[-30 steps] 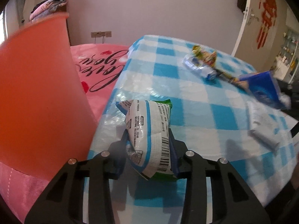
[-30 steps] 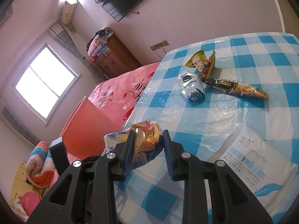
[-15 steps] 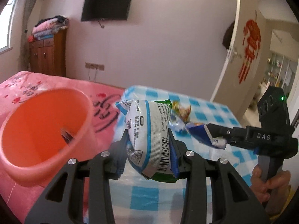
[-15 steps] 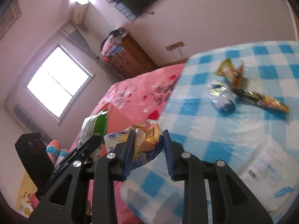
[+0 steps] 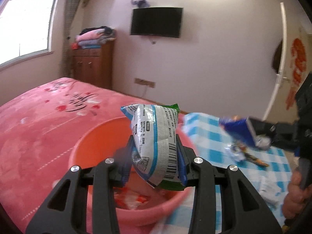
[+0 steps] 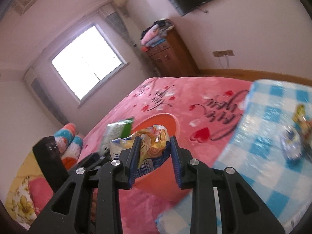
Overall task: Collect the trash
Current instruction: 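Carry both bags to the orange bucket and release them, then return both tools from the bucket to the table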
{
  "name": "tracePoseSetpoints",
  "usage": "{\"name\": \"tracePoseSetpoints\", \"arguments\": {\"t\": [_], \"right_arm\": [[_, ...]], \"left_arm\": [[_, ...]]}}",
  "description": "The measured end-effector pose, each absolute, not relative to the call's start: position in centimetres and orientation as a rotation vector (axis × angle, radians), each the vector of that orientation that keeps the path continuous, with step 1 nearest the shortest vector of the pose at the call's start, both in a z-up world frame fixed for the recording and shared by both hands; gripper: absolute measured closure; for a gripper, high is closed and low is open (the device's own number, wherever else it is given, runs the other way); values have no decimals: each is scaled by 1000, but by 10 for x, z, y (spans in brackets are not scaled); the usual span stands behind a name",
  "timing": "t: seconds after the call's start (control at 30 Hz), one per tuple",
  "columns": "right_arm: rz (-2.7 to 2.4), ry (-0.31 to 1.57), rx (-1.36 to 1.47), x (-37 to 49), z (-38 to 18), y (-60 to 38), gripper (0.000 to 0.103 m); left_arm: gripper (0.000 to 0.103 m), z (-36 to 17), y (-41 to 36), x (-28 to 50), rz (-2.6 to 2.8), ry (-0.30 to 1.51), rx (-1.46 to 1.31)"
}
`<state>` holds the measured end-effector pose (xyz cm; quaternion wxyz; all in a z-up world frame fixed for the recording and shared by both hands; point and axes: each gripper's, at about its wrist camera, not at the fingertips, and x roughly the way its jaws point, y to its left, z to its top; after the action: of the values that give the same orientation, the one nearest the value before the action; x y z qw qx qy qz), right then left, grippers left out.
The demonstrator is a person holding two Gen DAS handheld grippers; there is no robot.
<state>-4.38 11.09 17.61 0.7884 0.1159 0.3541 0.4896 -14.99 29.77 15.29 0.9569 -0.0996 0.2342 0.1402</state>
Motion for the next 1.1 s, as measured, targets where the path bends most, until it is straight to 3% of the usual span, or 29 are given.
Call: {"name": "tracePoseSetpoints", "arguments": {"t": [0.2, 0.33, 0.37, 0.43, 0.57, 1.1], "right_arm": [[1072, 759, 143, -43, 173, 169, 66], [1046, 764, 146, -39, 160, 176, 47], [1031, 755, 162, -39, 159, 171, 35], [1005, 742, 186, -37, 157, 157, 26], [931, 704, 204, -38, 159, 127, 14], [685, 676, 155, -58, 128, 34, 9]], "left_arm": [[58, 130, 326, -145, 370, 539, -225], [30, 127, 329, -146, 412, 542, -204], [28, 128, 328, -146, 419, 537, -195], [21, 130, 327, -146, 437, 530, -178], [18, 132, 320, -143, 435, 534, -158], [13, 149, 271, -131, 368, 534, -83]]}}
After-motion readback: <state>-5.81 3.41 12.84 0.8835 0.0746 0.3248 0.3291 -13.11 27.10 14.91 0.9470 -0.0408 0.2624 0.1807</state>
